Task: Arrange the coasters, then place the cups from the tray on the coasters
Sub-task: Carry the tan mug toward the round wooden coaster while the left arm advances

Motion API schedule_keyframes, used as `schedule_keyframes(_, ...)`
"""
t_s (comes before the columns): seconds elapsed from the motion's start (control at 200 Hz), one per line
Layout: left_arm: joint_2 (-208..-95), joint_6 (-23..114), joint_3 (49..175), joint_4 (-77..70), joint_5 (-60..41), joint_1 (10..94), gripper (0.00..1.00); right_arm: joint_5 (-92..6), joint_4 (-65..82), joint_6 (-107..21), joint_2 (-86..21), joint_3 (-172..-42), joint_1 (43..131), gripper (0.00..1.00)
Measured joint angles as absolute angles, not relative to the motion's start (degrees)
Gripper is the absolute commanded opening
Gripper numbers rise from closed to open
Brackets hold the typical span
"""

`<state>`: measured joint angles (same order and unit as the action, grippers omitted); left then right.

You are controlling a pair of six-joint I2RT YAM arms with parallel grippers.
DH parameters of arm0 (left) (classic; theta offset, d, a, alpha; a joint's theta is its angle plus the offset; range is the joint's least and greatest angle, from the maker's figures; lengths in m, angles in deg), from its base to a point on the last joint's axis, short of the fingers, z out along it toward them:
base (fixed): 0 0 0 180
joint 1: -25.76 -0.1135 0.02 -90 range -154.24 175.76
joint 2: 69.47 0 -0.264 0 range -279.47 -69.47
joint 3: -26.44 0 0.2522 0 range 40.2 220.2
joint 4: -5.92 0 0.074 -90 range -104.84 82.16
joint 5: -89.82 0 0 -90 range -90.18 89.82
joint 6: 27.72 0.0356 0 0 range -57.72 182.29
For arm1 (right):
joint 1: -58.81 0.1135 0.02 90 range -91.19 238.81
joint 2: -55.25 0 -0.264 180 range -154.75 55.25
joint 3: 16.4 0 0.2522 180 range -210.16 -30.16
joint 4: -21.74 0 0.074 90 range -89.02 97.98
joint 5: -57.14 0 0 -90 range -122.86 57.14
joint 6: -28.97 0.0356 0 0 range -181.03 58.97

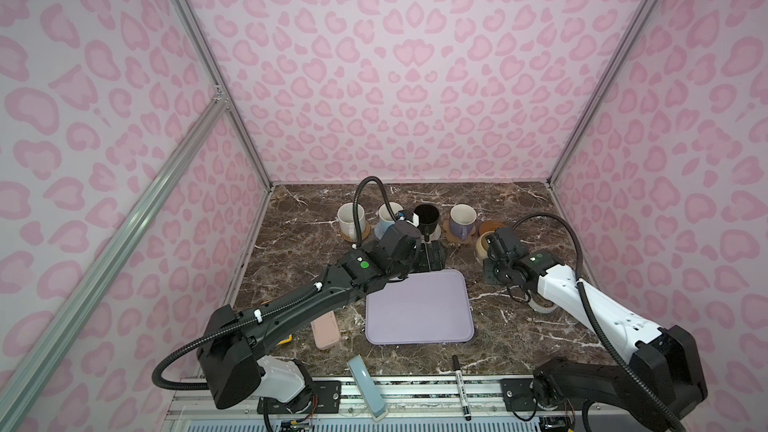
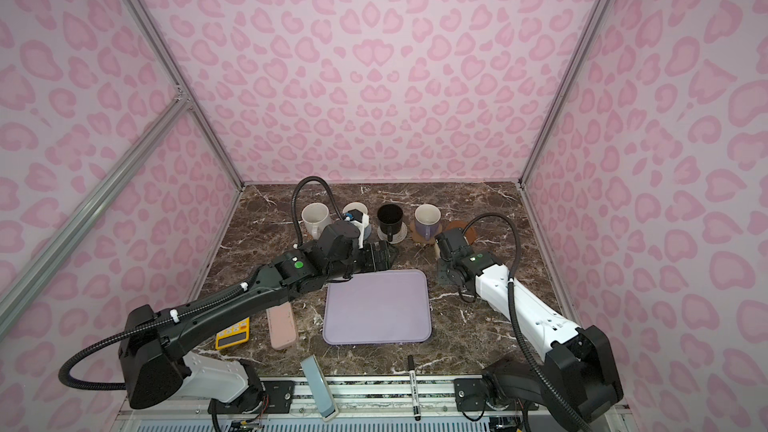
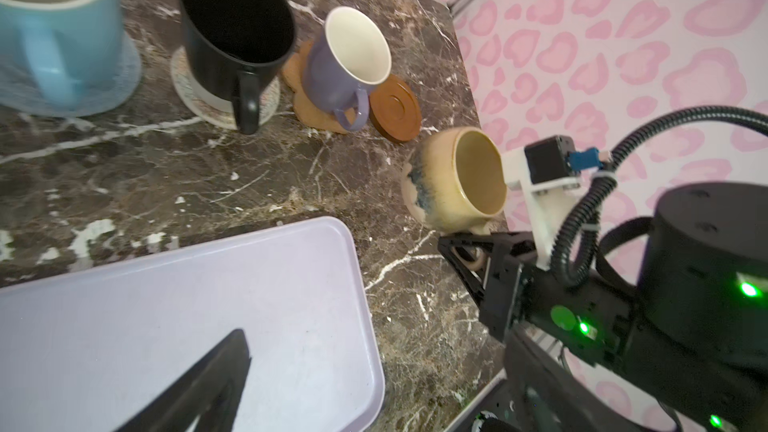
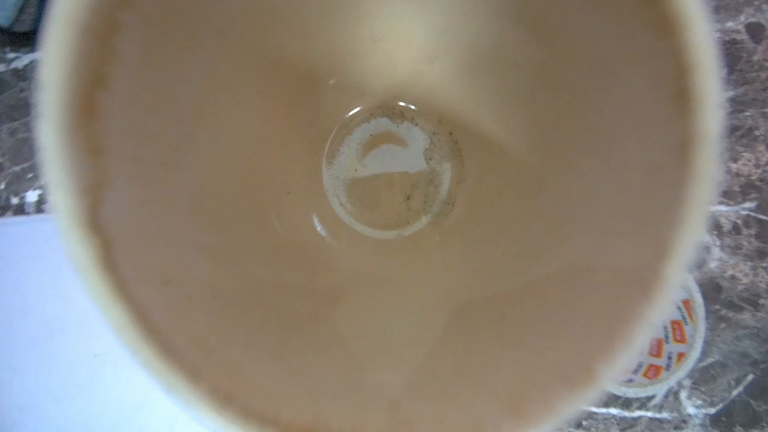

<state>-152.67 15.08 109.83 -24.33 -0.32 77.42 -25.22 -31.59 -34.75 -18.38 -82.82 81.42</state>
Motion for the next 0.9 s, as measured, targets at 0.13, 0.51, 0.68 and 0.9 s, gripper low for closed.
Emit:
schedule_keyframes(0.13, -156.84, 15.63, 114.02, -23.63, -1.72, 77.35, 0.97, -24.87, -29.98, -35.34, -21.76, -85.05, 77.64, 0.00)
schedule_keyframes(0.51, -167.62, 16.02, 126.46, -23.17, -3.38, 76.45, 0.97, -26.38, -23.09, -38.31, -37.59, -92.94, 67.93, 0.00)
schedule_keyframes(0.68, -172.54, 16.44, 131.77, -24.11, -3.86, 76.06, 0.97, -26.71, -22.17, -40.91, -42.05, -96.88, 67.32, 0.00)
schedule_keyframes(0.9, -175.16, 16.88, 133.34, -22.89, -4.84, 75.38, 0.97, -29.07, -20.71, -43.97, -46.00, -100.79, 65.11, 0.00)
